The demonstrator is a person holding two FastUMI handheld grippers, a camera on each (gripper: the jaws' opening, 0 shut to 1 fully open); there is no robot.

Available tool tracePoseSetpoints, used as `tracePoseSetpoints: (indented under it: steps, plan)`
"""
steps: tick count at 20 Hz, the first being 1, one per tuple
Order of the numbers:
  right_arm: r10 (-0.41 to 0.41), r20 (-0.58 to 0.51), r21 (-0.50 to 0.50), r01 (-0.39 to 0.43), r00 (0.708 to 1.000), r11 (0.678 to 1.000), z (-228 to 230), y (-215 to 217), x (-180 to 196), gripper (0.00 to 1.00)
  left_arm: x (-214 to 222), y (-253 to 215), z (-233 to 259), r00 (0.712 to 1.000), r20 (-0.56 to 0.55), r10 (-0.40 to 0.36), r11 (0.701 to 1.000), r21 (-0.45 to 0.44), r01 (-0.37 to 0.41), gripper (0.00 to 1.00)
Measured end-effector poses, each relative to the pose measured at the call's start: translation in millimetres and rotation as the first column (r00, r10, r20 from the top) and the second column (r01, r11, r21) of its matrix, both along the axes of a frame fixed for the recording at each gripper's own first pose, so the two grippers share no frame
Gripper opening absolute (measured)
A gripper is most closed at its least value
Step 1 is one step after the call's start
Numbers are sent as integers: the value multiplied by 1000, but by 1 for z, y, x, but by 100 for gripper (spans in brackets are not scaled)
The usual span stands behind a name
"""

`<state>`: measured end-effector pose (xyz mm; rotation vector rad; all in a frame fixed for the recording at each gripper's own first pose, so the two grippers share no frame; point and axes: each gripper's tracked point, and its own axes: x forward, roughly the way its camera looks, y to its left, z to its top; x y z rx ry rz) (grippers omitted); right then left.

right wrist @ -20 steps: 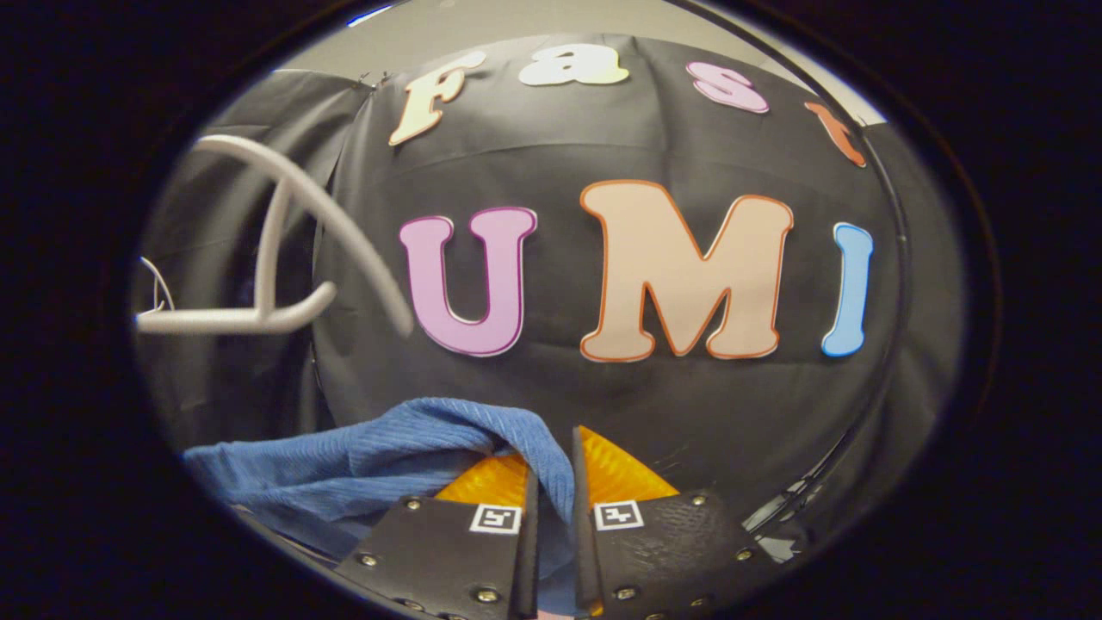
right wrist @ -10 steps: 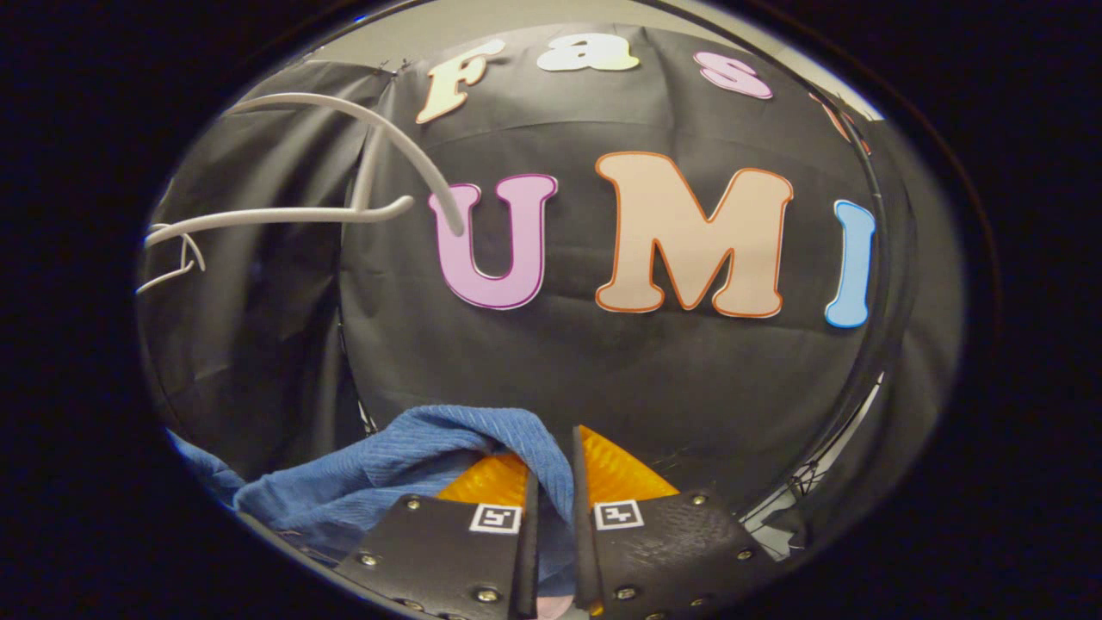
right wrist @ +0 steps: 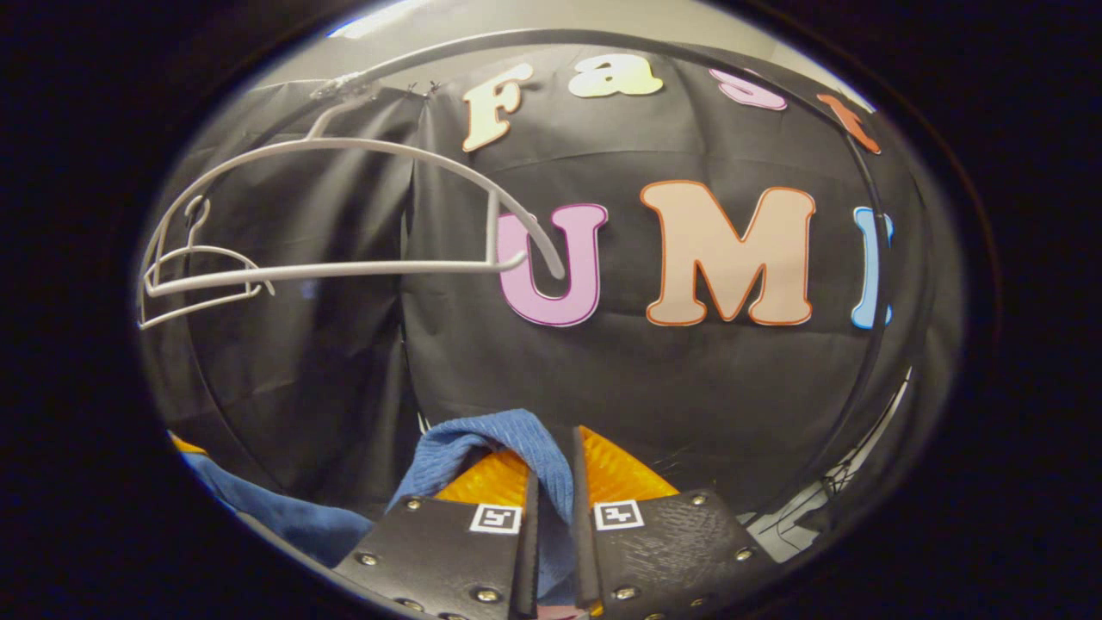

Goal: Grasp the clothes on the hanger with both hands and then place them into the laundry hamper below.

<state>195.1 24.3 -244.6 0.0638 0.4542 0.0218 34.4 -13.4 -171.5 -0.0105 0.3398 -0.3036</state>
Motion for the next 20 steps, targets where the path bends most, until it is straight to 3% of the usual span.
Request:
tracePoseSetpoints:
  steps: [5,10,20]
  plan:
    - [17,1,25,-17,1000,1000,6,12,-13,17,18,-50,-2,994,16,-105,993,-47,105,4]
    - [11,-55,29,-10,998,1000,-22,12,-25,16,32,-70,-31,992,-32,-125,988,-98,121,4]
    - [20,-220,-9,-23,975,1000,-110,11,-60,17,37,-92,-126,964,-201,-174,985,-29,172,4]
